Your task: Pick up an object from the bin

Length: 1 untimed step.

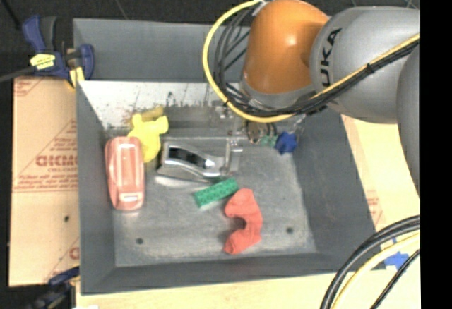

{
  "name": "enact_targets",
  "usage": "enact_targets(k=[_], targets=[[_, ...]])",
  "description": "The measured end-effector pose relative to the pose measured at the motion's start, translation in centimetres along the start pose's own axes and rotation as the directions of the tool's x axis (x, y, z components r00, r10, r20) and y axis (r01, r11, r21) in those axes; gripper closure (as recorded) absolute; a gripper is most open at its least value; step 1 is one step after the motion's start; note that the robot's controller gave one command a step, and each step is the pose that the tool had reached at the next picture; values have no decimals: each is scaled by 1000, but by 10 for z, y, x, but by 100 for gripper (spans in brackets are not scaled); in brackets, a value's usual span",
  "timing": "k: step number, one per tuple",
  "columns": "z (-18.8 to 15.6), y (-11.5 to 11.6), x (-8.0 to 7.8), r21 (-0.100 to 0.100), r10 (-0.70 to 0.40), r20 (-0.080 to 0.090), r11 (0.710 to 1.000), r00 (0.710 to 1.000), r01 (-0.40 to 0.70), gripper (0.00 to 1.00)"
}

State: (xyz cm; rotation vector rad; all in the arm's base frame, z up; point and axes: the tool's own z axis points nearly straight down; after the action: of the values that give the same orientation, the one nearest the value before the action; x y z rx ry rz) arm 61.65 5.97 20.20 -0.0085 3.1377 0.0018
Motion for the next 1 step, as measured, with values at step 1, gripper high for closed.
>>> enact_targets(k=[1], targets=[[40,10,-3,0,66,6,998,998,-66,0]])
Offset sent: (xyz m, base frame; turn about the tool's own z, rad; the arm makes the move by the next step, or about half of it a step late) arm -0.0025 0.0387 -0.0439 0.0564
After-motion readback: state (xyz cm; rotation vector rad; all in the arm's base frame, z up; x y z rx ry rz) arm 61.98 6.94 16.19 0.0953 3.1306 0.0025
